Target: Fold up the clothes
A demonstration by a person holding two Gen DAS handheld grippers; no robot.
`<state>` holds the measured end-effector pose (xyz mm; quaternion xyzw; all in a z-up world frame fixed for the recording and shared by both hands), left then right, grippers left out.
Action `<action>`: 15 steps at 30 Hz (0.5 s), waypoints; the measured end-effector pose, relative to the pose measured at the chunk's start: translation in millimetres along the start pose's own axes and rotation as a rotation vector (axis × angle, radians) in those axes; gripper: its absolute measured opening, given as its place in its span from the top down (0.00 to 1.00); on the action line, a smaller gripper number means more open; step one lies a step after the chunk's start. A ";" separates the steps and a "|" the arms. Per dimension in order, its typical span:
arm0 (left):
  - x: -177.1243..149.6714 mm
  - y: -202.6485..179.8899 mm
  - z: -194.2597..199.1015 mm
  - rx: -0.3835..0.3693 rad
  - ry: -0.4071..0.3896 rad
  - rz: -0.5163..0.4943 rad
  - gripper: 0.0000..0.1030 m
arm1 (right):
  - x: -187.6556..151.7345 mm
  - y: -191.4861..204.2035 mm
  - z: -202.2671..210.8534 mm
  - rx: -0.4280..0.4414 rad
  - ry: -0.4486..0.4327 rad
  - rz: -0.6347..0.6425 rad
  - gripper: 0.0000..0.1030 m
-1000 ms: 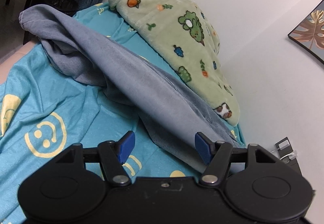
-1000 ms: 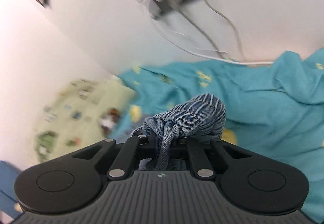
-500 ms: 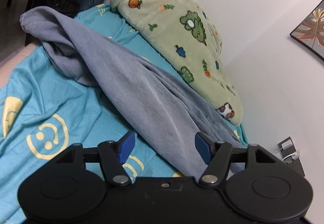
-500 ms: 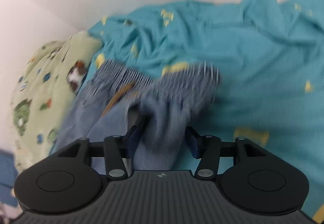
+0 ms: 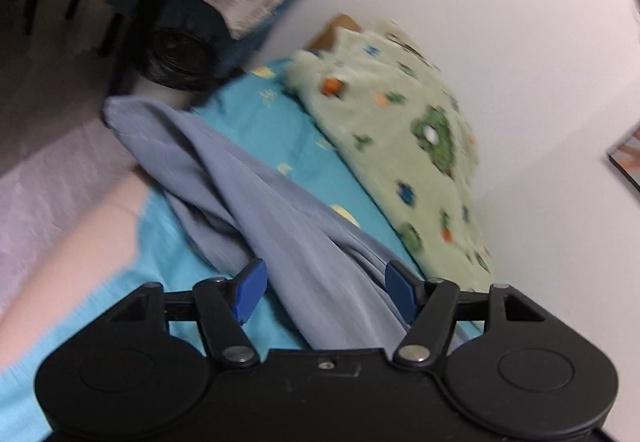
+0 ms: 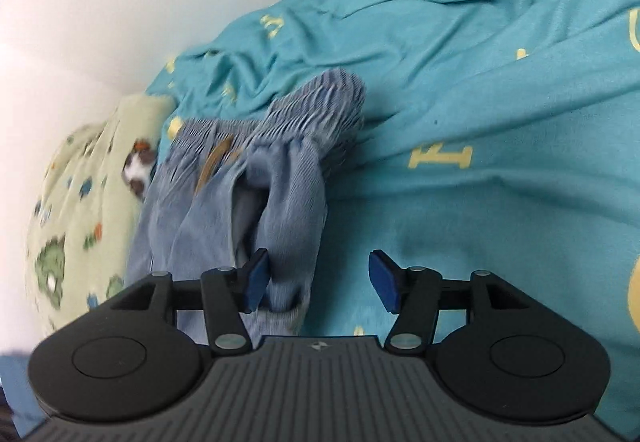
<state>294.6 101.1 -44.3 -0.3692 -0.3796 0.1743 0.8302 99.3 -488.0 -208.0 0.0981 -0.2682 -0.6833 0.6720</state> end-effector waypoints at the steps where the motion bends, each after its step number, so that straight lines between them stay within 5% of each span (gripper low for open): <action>1: 10.3 11.7 -1.8 0.013 -0.005 0.021 0.39 | 2.5 -0.6 -4.3 -0.008 0.001 -0.022 0.43; 8: 61.4 107.6 -44.8 0.059 -0.046 0.298 0.40 | 28.2 0.0 -20.2 -0.029 -0.035 -0.123 0.44; 15: 106.7 155.1 -99.2 0.089 -0.110 0.370 0.41 | 34.5 6.7 -36.8 -0.032 -0.009 -0.112 0.46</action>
Point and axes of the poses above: each gripper's, at about its wrist camera, not at the fingertips, and z roughly against the way its jaws point, y to its left, x to its top, the point moved 7 cm from there along -z, roughly the way its jaws point, and after that the axes turned 9 degrees about -x, right-handed, at the moved point
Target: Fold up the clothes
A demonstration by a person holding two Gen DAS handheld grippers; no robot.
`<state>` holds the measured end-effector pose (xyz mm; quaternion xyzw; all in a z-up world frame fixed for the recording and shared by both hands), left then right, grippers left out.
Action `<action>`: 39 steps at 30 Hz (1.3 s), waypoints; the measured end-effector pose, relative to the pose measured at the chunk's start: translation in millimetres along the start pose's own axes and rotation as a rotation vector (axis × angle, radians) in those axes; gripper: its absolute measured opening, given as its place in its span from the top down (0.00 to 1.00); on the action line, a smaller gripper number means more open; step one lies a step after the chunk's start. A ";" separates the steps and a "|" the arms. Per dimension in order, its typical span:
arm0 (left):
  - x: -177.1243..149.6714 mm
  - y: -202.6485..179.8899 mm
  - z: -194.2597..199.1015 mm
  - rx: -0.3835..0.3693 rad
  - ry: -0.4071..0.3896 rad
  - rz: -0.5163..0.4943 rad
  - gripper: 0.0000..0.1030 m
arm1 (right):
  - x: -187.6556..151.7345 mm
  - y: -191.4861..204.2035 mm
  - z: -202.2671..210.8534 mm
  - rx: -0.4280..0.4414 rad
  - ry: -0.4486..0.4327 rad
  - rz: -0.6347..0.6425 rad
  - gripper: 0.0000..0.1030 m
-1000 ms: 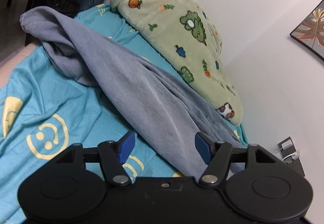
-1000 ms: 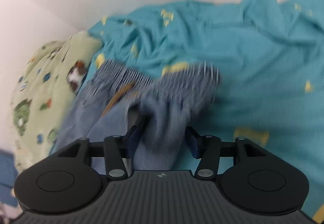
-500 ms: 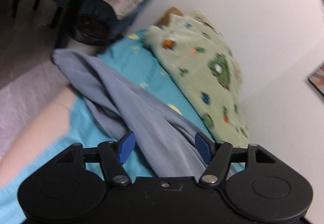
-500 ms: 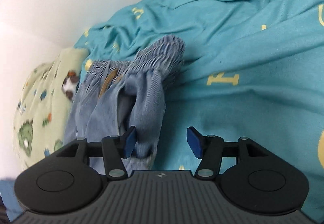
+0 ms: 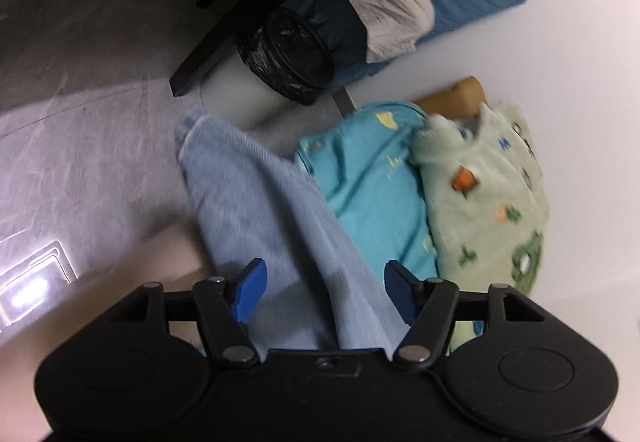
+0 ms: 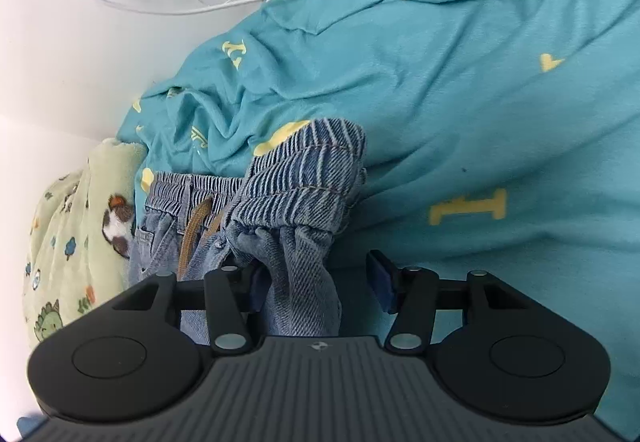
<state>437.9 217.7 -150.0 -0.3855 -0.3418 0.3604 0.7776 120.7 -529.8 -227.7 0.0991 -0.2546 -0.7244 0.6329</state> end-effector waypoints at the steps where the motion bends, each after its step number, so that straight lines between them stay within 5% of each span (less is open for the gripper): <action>1: 3.7 3.1 -7.3 0.005 -0.004 0.002 0.42 | 0.9 1.7 -1.2 -0.002 -0.004 0.008 0.48; 8: 23.4 18.0 -44.0 0.046 -0.050 -0.029 0.53 | 9.9 20.5 -6.5 0.005 -0.070 0.078 0.67; 11: 28.4 16.6 -46.4 0.082 -0.067 -0.082 0.91 | 10.8 30.2 -1.8 0.023 -0.112 0.118 0.79; 13: 31.6 10.5 -42.4 0.080 -0.069 -0.125 0.98 | 11.2 36.3 3.0 0.044 -0.138 0.136 0.83; 23: 36.3 -74.4 70.6 -0.094 -0.140 -0.270 0.99 | 15.4 38.7 14.2 0.119 -0.134 0.133 0.88; 27: 24.9 -73.2 131.9 -0.130 -0.162 -0.229 0.99 | 15.1 40.6 21.3 0.140 -0.137 0.152 0.89; 33: -5.4 -13.4 185.9 -0.024 -0.138 -0.155 0.99 | 16.4 40.0 24.2 0.170 -0.119 0.167 0.89; 39: -28.9 47.5 186.0 0.162 -0.121 -0.078 0.99 | 18.8 39.3 19.7 0.188 -0.082 0.182 0.89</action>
Point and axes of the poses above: each gripper's, at about its wrist camera, not at the fingertips, and z roughly against the way its jaws point, y to its left, x to its top, the point moved 7 cm from there along -z, roughly the way its jaws point, and after that the axes turned 9 degrees about -x, right-handed, at the moved point
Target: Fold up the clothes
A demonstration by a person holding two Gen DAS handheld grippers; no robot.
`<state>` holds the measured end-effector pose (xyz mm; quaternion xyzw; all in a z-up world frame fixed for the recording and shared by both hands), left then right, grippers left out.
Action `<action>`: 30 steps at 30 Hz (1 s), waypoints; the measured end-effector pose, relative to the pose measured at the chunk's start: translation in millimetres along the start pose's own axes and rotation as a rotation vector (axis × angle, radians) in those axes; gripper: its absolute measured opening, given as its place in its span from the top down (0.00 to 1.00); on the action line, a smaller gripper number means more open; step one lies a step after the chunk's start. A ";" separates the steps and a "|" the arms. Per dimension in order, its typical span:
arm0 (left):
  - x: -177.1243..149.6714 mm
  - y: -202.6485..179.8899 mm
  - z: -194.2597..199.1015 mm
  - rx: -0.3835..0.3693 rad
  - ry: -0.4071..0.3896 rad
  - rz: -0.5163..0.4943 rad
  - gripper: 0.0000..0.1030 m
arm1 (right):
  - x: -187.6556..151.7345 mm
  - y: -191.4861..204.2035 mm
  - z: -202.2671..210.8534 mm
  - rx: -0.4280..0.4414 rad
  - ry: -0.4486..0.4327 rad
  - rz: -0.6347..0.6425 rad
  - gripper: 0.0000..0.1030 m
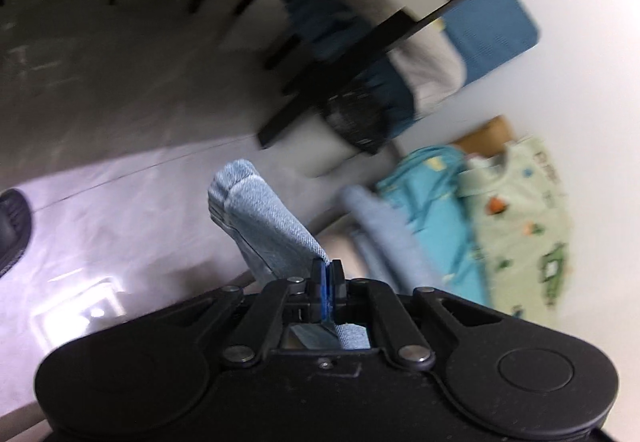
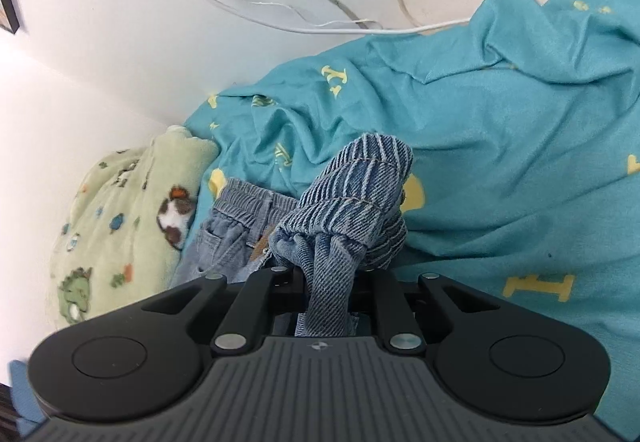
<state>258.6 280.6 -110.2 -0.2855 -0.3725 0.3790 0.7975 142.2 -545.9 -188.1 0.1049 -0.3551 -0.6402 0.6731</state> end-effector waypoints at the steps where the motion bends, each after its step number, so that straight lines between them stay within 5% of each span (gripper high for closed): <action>1: -3.5 2.8 -0.7 0.022 -0.002 -0.014 0.99 | 1.1 -0.4 -1.3 0.008 0.006 0.005 0.89; 9: -26.1 6.0 6.8 0.085 0.037 -0.012 0.88 | -0.9 -7.0 -5.2 -0.020 0.029 0.050 0.89; 13: -34.5 -8.0 16.7 0.091 0.044 -0.061 0.56 | -1.2 -4.1 -4.4 -0.020 0.024 0.073 0.89; 16: -44.1 -29.0 25.8 0.080 0.046 -0.162 0.48 | -1.3 -0.9 -2.8 -0.025 0.012 0.105 0.89; 24: -91.5 -104.6 29.3 0.002 0.075 -0.436 0.42 | 0.8 8.2 2.3 -0.015 -0.030 0.156 0.89; 30: -150.0 -160.3 14.7 -0.125 0.147 -0.539 0.42 | 4.0 12.4 0.7 0.014 -0.050 0.161 0.89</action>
Point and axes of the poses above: each gripper's, at about its wrist camera, not at the fingertips, and z roughly against the way its jaws point, y to its left, x to its top, the point moved 7 cm from there along -z, roughly the way its jaws point, and after that the axes turned 9 degrees about -x, right-handed, at the moved point
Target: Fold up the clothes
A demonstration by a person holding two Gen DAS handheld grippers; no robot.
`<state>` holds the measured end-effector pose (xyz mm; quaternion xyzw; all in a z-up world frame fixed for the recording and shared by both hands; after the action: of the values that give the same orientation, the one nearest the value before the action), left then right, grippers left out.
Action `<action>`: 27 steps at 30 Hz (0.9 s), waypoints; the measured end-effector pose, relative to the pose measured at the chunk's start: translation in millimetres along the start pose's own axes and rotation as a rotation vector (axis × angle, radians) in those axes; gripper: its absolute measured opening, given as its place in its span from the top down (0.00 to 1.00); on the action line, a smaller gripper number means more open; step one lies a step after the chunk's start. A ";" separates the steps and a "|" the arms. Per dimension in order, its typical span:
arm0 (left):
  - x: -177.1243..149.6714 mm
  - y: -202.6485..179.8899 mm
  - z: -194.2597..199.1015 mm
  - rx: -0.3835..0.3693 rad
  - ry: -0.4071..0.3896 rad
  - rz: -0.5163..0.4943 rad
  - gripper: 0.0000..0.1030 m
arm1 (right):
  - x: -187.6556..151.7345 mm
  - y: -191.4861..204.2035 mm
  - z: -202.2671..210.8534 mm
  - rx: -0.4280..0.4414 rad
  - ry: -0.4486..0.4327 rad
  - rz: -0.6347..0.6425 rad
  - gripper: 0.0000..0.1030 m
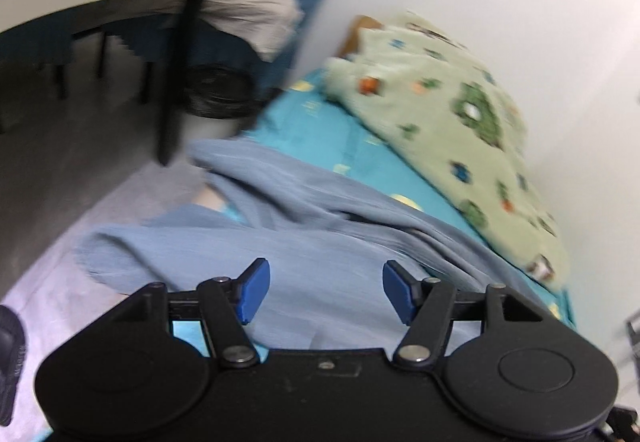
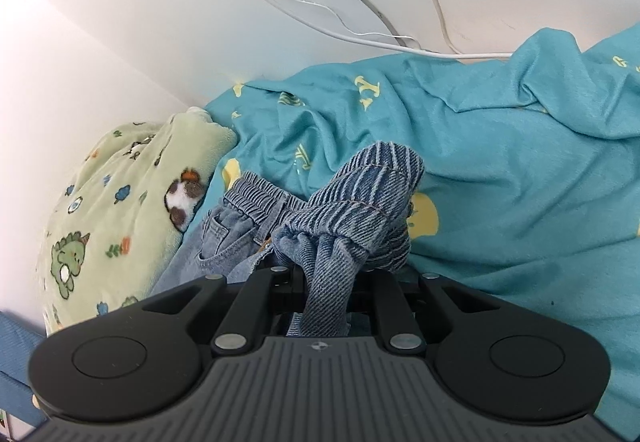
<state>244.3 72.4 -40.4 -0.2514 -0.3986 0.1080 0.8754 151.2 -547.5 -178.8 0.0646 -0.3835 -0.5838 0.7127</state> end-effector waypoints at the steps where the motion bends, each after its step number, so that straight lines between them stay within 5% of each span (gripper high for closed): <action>1: -2.7 -9.8 -3.4 -0.020 0.009 -0.005 0.42 | 1.0 1.3 -0.7 0.007 -0.006 0.000 0.89; 16: -54.0 -85.6 -51.2 -0.136 0.130 -0.149 0.42 | 56.3 36.0 32.6 0.322 -0.249 -0.045 0.92; 21: -66.4 -91.1 -59.9 -0.158 0.142 -0.177 0.42 | 65.8 10.4 10.2 0.205 -0.278 0.005 0.92; 27: -85.2 -87.4 -77.6 -0.171 0.181 -0.153 0.42 | 49.4 -38.3 -41.2 0.057 -0.130 0.011 0.92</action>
<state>245.5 -62.6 -92.4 -0.3026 -0.3439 -0.0166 0.8887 148.1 -617.6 -205.0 0.0445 -0.4458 -0.5717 0.6873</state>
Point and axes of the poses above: each gripper's, at about its wrist camera, not at the fingertips, and z roughly against the way its jaws point, y to its left, x to its top, the point moved 7 cm from there along -z, roughly the way its jaws point, and after that the axes turned 9 degrees about -x, right-handed, at the moved point
